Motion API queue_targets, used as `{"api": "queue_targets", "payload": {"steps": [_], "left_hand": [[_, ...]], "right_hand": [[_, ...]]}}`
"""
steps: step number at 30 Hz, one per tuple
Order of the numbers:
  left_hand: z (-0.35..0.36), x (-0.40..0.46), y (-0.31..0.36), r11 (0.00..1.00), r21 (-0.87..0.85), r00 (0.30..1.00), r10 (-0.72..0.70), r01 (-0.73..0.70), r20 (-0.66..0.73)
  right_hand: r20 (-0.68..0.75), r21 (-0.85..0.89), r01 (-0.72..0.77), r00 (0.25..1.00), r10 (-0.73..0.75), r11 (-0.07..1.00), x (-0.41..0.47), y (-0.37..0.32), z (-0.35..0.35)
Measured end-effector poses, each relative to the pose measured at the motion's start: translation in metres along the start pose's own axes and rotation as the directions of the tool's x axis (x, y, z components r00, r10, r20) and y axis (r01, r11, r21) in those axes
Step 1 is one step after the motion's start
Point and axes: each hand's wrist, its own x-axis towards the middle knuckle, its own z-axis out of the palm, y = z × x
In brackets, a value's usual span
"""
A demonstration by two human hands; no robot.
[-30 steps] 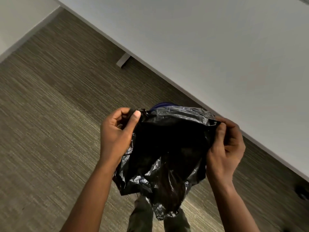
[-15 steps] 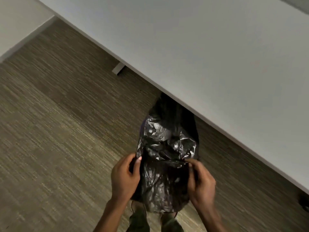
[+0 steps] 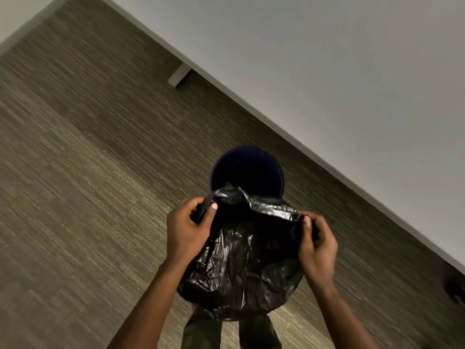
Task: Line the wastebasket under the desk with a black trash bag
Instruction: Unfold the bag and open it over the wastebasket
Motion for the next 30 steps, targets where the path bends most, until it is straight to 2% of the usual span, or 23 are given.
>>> {"api": "queue_targets", "payload": {"steps": [2, 5, 8, 11, 12, 14, 16, 18, 21, 26, 30], "left_hand": [[0.002, 0.017, 0.009, 0.987, -0.128, 0.994, -0.096, 0.101, 0.046], [0.006, 0.052, 0.013, 0.906, -0.355, 0.972, -0.199, 0.231, 0.126], [0.005, 0.08, 0.018, 0.866, -0.44, 0.97, -0.194, 0.238, 0.144], [0.004, 0.097, 0.021, 0.844, -0.483, 0.969, -0.161, 0.233, 0.187], [0.004, 0.101, 0.019, 0.851, -0.472, 0.97, -0.162, 0.23, 0.181], [0.008, 0.108, 0.013, 0.926, -0.332, 0.982, -0.144, 0.178, 0.124], [0.014, 0.111, 0.01, 0.991, -0.098, 0.995, -0.081, 0.086, 0.053], [0.02, 0.113, 0.013, 0.998, 0.063, 0.999, -0.007, 0.005, 0.032], [0.029, 0.118, 0.009, 0.989, 0.144, 0.997, 0.03, -0.041, 0.076], [0.037, 0.119, -0.024, 0.965, 0.178, 0.969, 0.156, -0.191, 0.193], [0.045, 0.11, -0.073, 0.96, 0.244, 0.953, 0.057, -0.133, 0.296]], "right_hand": [[-0.034, 0.026, -0.026, 0.999, 0.026, 0.999, 0.015, -0.005, 0.002], [-0.084, 0.022, -0.093, 0.992, 0.094, 0.995, 0.039, -0.006, 0.007], [-0.068, 0.043, -0.127, 0.989, 0.13, 0.991, 0.053, -0.013, 0.006], [-0.003, 0.079, -0.04, 0.999, 0.041, 0.996, 0.059, -0.027, 0.001], [0.025, 0.079, 0.002, 1.0, -0.004, 0.997, 0.059, -0.031, 0.0], [0.07, 0.066, 0.047, 0.996, -0.051, 0.997, 0.062, -0.033, 0.0], [0.059, 0.062, -0.003, 0.998, 0.0, 0.998, 0.066, -0.032, 0.004], [0.021, 0.075, -0.091, 0.996, 0.089, 0.993, 0.072, -0.028, 0.009], [0.021, 0.016, -0.133, 0.991, 0.132, 0.991, 0.087, -0.01, 0.016], [0.116, -0.176, -0.02, 0.992, 0.041, 0.984, 0.113, 0.03, 0.032], [0.151, -0.264, 0.052, 0.989, -0.012, 0.963, 0.115, 0.068, 0.036]]}}
